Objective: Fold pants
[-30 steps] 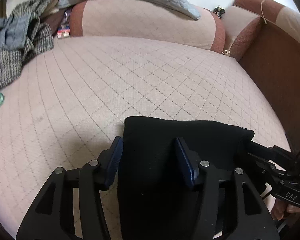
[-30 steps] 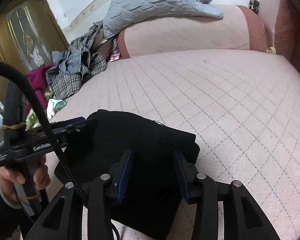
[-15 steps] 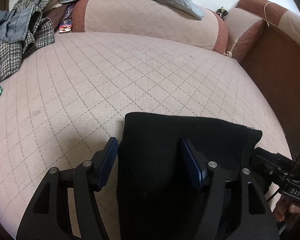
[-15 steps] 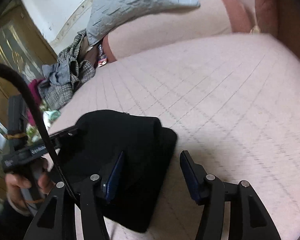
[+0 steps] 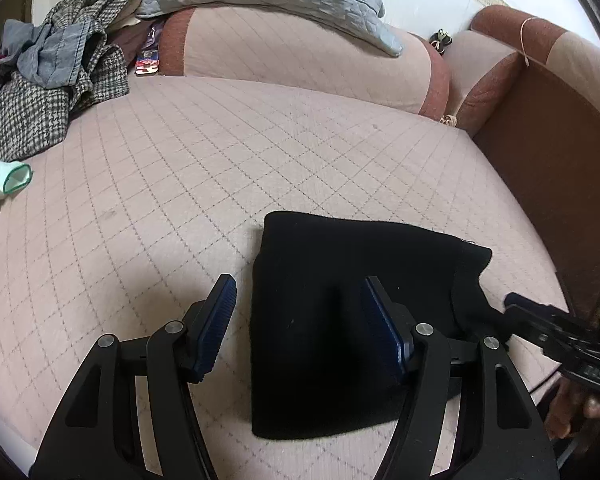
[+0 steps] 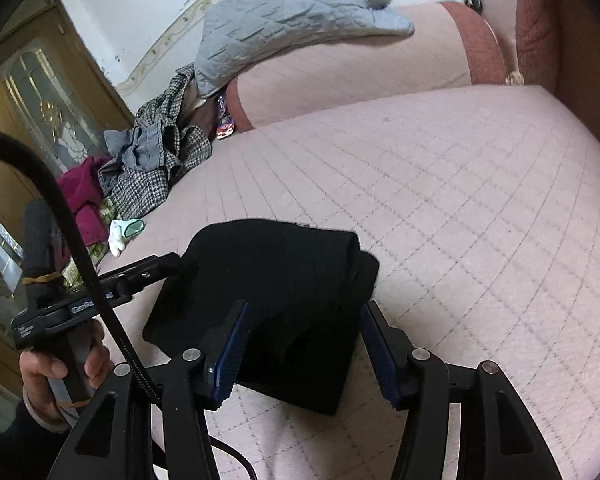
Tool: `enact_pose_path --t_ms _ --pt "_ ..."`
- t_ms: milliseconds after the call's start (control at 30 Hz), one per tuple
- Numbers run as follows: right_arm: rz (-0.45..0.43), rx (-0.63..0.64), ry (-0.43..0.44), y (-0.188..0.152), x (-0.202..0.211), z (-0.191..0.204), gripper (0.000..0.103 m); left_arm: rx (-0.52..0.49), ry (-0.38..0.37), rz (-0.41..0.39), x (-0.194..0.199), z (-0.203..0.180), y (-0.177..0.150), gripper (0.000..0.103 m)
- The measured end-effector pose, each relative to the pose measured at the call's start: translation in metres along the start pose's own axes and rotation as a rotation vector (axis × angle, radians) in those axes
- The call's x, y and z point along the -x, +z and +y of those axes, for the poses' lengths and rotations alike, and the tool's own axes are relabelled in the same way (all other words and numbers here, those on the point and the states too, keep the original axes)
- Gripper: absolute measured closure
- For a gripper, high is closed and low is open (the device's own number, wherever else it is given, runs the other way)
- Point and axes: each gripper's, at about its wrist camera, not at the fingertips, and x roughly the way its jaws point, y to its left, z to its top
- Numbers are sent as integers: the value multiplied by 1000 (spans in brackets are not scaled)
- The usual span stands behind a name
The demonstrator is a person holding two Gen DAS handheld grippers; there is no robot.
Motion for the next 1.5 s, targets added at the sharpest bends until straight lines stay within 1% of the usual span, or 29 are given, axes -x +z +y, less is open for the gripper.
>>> enact_pose_path --t_ms 167,233,300,333,433,467,500,533,600,667,700,733,767,800,833,900,967,1033,1100,1167,1200,1233,1267,1300,1367,1400,1467,1500 --pt "36 -42 -2 2 -13 -5 48 52 -42 28 -5 12 -5 37" --pt "46 -66 2 3 -17 -7 44 82 -85 38 -8 17 -7 37" --pt "54 -70 -19 6 -22 -6 44 110 -102 53 -12 21 -7 37" --pt "44 -56 -36 8 -21 -2 44 110 -103 54 -12 22 -6 37" --pt "-34 10 -87 16 -11 12 44 106 -88 36 -8 21 -4 37" --pt "-64 31 -95 19 -6 16 44 104 -90 27 -5 20 -4 37" --pt "-91 61 -80 22 -2 21 45 101 -98 17 -2 19 -3 37" --pt "-98 86 -60 24 -1 25 46 97 -112 4 3 18 -4 37" --pt "-76 145 -41 28 -7 35 48 89 -142 -9 9 12 -7 37" --pt "-48 193 -72 30 -19 39 58 68 -179 -2 11 2 -11 37" --pt "-28 209 -77 31 -28 38 69 55 -195 9 10 -4 -15 37" --pt "1 213 -77 32 -36 36 77 44 -205 24 8 -10 -18 37" --pt "29 209 -80 33 -44 32 79 31 -207 37 5 -15 -22 37" --pt "67 195 -85 34 -55 25 82 12 -193 38 2 -20 -26 37" --pt "86 179 -90 34 -63 18 82 -7 -172 32 0 -24 -29 37" --pt "85 128 -63 35 -66 8 82 -43 -137 22 -1 -30 -33 37" --pt "80 113 -53 35 -57 8 82 -46 -134 23 -2 -30 -33 37" --pt "72 143 -33 33 -44 16 82 -34 -142 28 -3 -30 -32 37" --pt "90 174 -11 23 -32 25 82 -18 -153 34 -4 -27 -30 37" --pt "107 223 -25 9 -26 32 79 -18 -156 36 -5 -27 -29 37" --pt "107 255 -49 0 -23 35 70 -23 -155 34 -5 -27 -30 37" --pt "95 287 -90 -10 -21 36 53 -31 -150 33 -6 -27 -31 37" --pt "79 298 -139 -18 -20 34 44 -39 -145 35 -6 -28 -32 37" --pt "81 289 -156 -24 -22 30 43 -47 -138 35 -6 -30 -32 37" --pt "99 219 -97 -32 -23 18 43 -63 -132 35 -3 -32 -32 37" --pt "100 156 -64 -31 -20 10 43 -65 -131 37 0 -32 -30 37" --pt "104 85 -23 -25 -14 1 43 -49 -131 35 6 -27 -26 37" --pt "90 62 -6 -22 -9 -1 43 -39 -131 22 11 -21 -22 37"
